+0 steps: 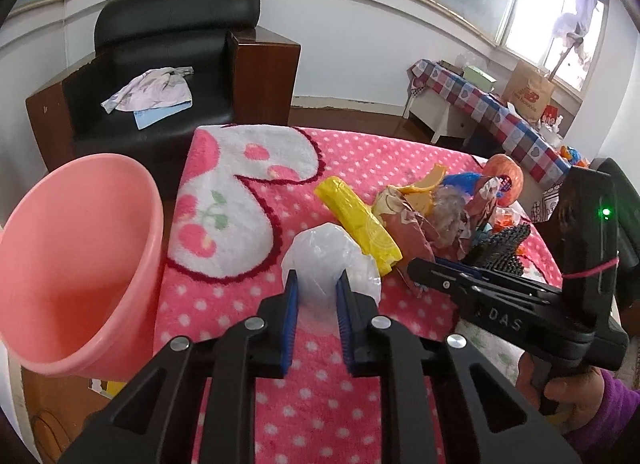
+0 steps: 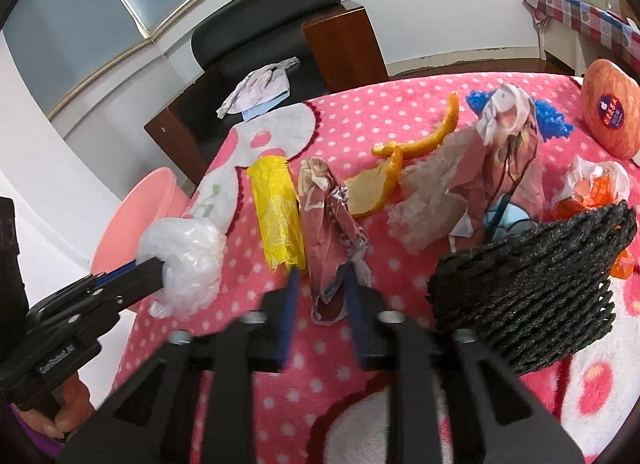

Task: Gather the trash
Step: 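Carry the bag and wrapper over the pink bucket and release both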

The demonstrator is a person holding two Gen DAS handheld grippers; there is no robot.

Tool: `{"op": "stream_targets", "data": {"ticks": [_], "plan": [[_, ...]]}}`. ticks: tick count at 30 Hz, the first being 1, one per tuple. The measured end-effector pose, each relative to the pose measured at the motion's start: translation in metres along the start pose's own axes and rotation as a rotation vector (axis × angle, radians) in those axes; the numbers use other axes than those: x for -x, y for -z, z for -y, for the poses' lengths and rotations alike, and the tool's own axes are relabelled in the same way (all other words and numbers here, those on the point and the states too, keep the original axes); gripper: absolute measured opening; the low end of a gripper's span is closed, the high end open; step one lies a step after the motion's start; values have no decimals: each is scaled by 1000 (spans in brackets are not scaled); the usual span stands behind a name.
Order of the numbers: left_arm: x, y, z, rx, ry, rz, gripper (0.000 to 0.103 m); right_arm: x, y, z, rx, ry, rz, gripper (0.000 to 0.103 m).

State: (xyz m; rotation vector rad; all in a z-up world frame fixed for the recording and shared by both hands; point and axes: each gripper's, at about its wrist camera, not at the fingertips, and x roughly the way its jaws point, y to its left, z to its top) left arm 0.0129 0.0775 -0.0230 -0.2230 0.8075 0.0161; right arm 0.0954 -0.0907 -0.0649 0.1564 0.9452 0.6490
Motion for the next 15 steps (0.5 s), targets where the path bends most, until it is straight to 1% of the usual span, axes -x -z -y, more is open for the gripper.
{"op": "stream_targets", "data": {"ticks": [1, 2, 8, 15], "plan": [[2, 1, -1, 2, 0, 3, 17, 1, 1, 0, 0, -2, 3, 9], [4, 1, -1, 4, -1, 6, 17, 4, 1, 0, -2, -5, 12, 8], [17, 4, -3, 8, 2, 34, 17, 31, 4, -1, -7, -10, 70, 8], [39, 6, -5, 13, 9, 92, 17, 64, 5, -13, 25, -6, 138, 8]]}}
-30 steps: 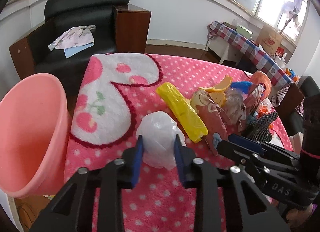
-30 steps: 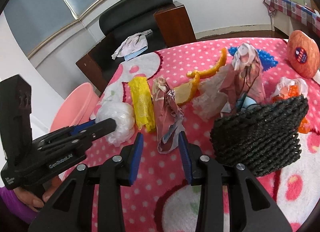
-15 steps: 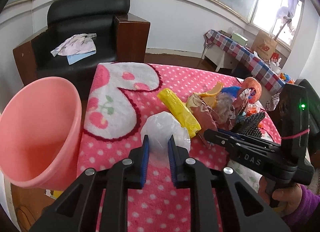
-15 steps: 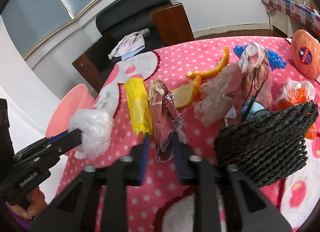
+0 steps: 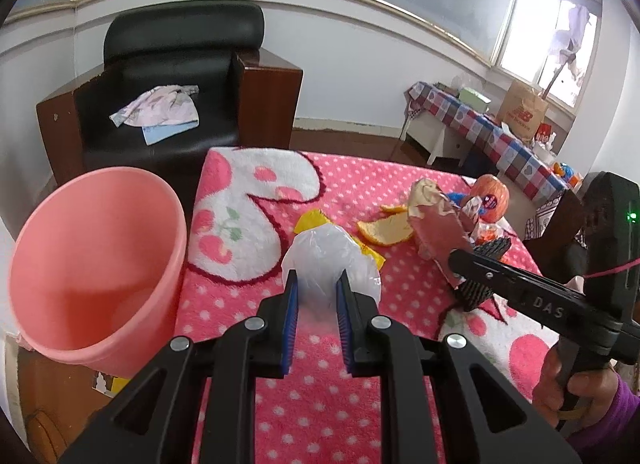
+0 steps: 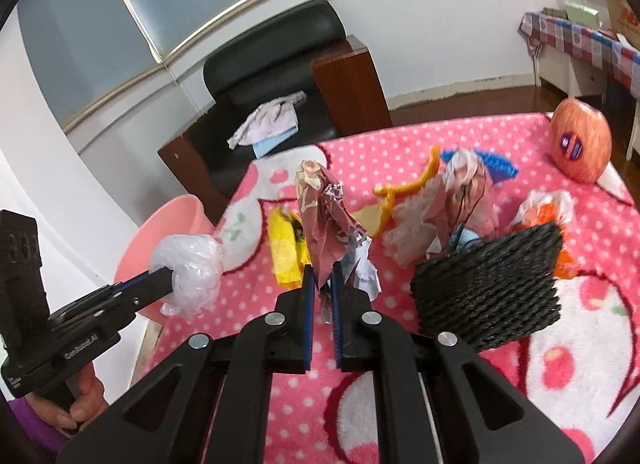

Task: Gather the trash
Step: 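Carry the bag and wrapper over the pink bucket and release both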

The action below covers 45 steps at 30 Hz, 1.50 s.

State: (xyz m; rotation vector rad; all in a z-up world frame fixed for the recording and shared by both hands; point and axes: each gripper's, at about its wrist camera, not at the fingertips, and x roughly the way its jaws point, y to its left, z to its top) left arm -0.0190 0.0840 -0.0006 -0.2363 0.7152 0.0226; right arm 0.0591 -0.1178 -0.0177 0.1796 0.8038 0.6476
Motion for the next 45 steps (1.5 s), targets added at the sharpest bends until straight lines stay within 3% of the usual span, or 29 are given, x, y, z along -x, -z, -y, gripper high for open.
{"op": "stream_targets", "data": {"ticks": [8, 19, 26, 37, 42, 45], "plan": [[29, 1, -13, 13, -45, 79, 17, 6, -4, -32, 78, -43, 16, 8], [68, 7, -75, 119, -171, 155, 17, -22, -19, -104, 204, -167, -11, 8], [81, 14, -117, 188, -249, 164, 17, -54, -18, -147, 263, -235, -72, 8], [71, 23, -159, 248, -321, 112, 18, -102, -10, -190, 306, -302, -187, 8], [69, 27, -164, 265, -332, 103, 26, -115, -6, -196, 305, -308, -227, 8], [70, 27, -166, 271, -337, 103, 37, -120, -7, -195, 294, -316, -249, 17]]}}
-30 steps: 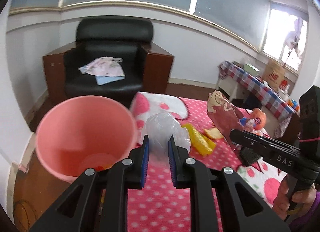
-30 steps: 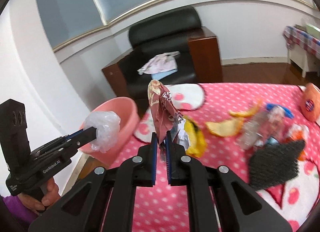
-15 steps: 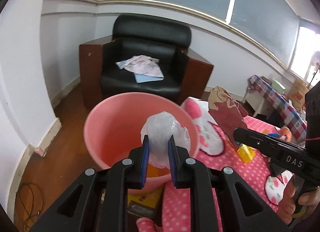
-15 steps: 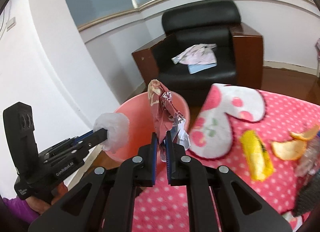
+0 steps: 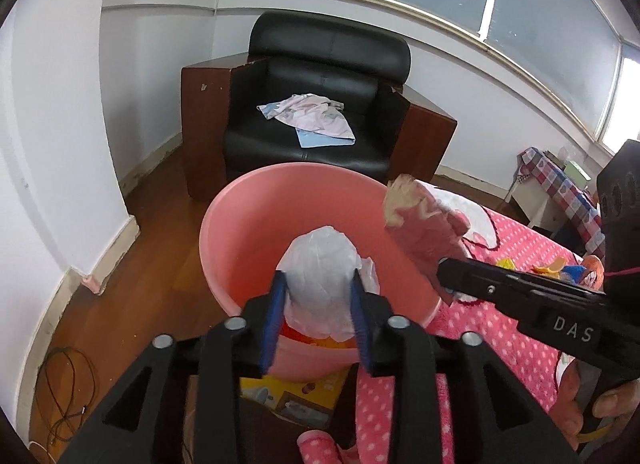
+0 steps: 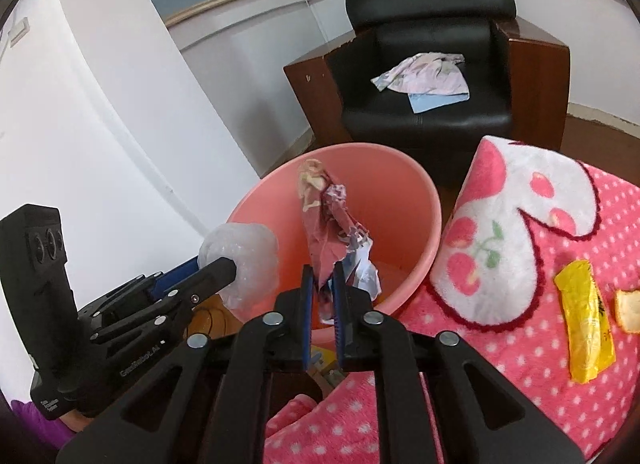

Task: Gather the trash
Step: 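Carry the bag and wrapper over the pink bucket and release both, then move both grippers back over the table toward the remaining trash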

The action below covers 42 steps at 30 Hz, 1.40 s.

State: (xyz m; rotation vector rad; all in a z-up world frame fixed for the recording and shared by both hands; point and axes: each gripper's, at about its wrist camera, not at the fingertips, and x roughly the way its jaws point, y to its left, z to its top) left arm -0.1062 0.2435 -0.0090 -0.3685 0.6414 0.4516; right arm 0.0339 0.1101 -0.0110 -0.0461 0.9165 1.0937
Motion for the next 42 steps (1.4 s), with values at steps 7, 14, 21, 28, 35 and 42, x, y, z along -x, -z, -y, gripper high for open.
{"op": "stream_targets", "data": {"ticks": [7, 14, 21, 28, 35, 42], "plan": [[7, -1, 2, -5, 4, 20, 39, 5, 2, 3, -15, 0, 17, 35], [17, 2, 17, -25, 32, 28, 40, 30, 14, 7, -14, 26, 62, 35], [27, 11, 46, -54, 78, 16, 42, 66, 38, 18, -49, 88, 99, 35], [33, 37, 86, -78, 115, -12, 43, 111, 70, 26, -72, 202, 163, 35], [41, 55, 120, -125, 131, -20, 43, 154, 105, 37, -120, 308, 229, 35], [64, 73, 151, -204, 185, 2, 58, 180, 128, 38, -131, 330, 254, 35]]}}
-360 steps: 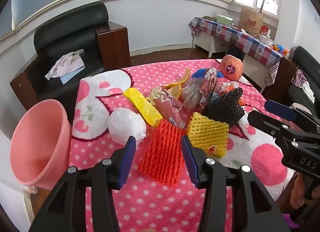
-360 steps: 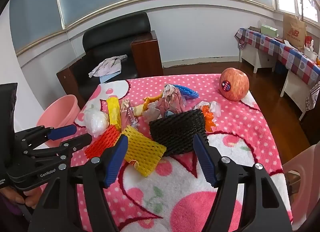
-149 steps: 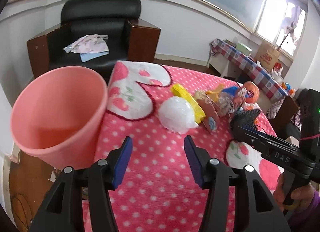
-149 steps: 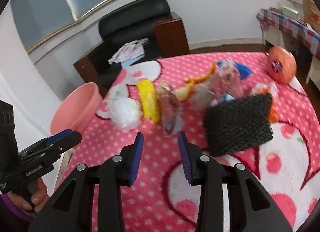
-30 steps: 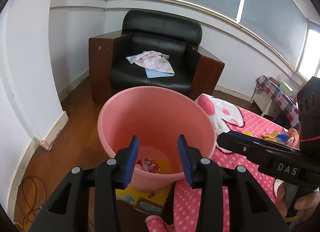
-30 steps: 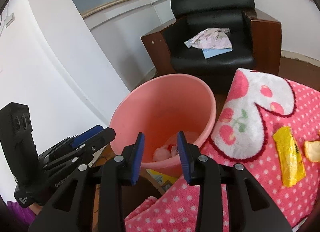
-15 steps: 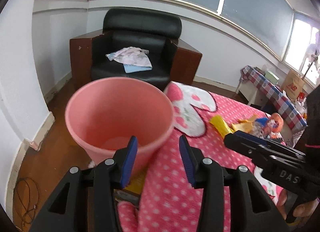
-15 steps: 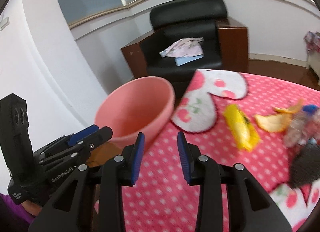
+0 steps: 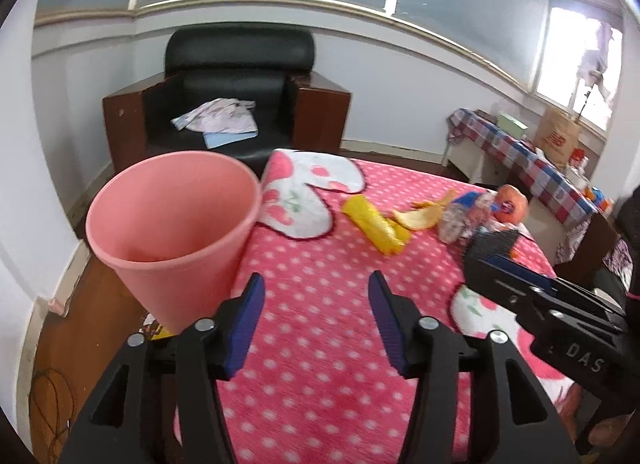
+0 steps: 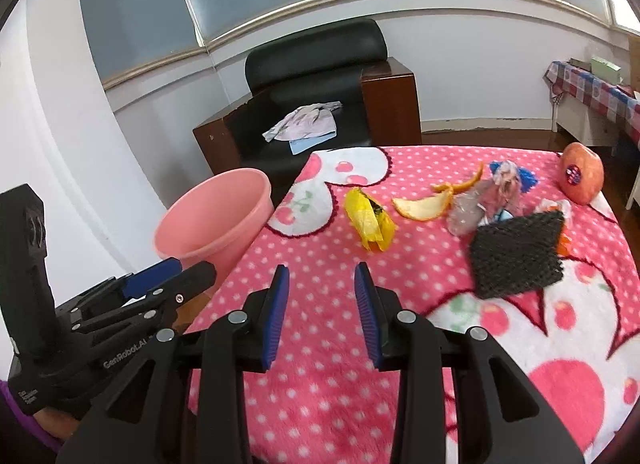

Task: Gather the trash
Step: 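Move both grippers back over the table toward the remaining trash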

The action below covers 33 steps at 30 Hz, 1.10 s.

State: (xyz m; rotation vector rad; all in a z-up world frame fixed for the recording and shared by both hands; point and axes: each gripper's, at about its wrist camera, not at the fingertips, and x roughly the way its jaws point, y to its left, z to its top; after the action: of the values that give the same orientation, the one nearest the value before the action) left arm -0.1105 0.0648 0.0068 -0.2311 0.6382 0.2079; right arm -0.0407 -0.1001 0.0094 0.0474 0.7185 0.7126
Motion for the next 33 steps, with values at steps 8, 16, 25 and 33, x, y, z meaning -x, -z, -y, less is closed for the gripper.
{"op": "stream_targets", "data": {"ticks": [8, 16, 25, 33], "plan": [[12, 9, 22, -13, 35, -12, 66, 33, 16, 10, 2, 16, 35, 53], [23, 16, 28, 1, 40, -39, 76, 56, 25, 5, 29, 37, 43, 54], [52, 20, 36, -22, 16, 15, 85, 86, 32, -14, 98, 34, 93, 55], [71, 25, 48, -54, -2, 34, 84, 102, 42, -14, 86, 40, 71, 55]]}}
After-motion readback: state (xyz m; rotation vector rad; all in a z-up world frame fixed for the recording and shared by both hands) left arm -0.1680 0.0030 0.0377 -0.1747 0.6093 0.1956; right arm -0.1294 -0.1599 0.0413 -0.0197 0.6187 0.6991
